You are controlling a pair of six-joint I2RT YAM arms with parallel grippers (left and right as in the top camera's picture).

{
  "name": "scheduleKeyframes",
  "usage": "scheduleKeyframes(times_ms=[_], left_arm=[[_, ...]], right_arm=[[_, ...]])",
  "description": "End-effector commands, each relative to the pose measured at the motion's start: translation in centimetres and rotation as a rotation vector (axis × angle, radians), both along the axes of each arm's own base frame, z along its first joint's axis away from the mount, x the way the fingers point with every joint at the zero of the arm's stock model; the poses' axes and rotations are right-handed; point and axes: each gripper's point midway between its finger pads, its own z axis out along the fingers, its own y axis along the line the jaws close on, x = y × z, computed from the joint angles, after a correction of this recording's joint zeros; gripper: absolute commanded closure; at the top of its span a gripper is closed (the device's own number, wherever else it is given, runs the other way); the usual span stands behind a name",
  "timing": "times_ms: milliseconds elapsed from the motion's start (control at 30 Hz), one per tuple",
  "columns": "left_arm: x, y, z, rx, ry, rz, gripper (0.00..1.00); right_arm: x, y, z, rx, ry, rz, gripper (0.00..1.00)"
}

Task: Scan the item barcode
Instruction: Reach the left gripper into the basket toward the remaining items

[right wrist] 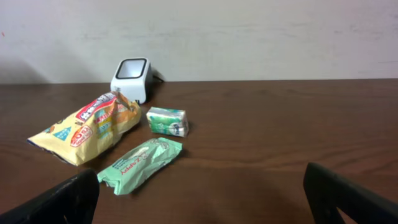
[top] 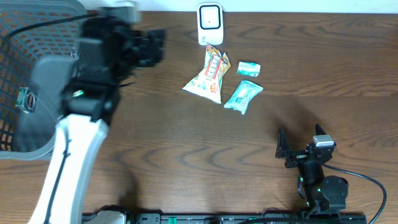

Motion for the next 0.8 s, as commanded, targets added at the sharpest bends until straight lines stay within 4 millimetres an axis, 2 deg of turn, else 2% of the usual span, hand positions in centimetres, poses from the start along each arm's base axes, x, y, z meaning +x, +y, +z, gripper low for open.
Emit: scheduleKeyframes(times_ms=[0,133,167,267,400,567,767], left_arm=[[-1.4,5.3,3.0,0.006,-0.067,0.127,0.37],[-3.3,12.3,3.8,0.012,-0.065,0.31,0.37],[-3.8,13.9,3.5,0.013,-0.049,0.354,0.36],[-5.3,18.7,2.0,0.009,0.017,0.488,0.27],[-7.3,24.8,0.0,-0.024,0.096,0.666,0.24],[-9.0,29.5,-2.5,-0.065,0.18,0.8,0.2],[-9.5,33.2,-7.0,-0.088,0.307,0.863,0.2]], right_arm=[[0.0,-0.1,-0.1,-0.012,-0.001,-0.006,0.01],[0.0,-0.1,-0.1,-0.012,-0.001,-0.006,0.01],[0.0,-0.1,-0.1,-0.012,-0.001,-0.006,0.01],[0.0,-0.1,-0.1,-0.012,-0.001,-0.006,0.01],[0.0,-0.1,-0.1,-0.012,-0.001,-0.006,0.01],[0.0,-0.1,-0.1,-0.012,-0.001,-0.006,0.01],[0.0,-0.1,-0.1,-0.012,-0.001,-0.006,0.01]])
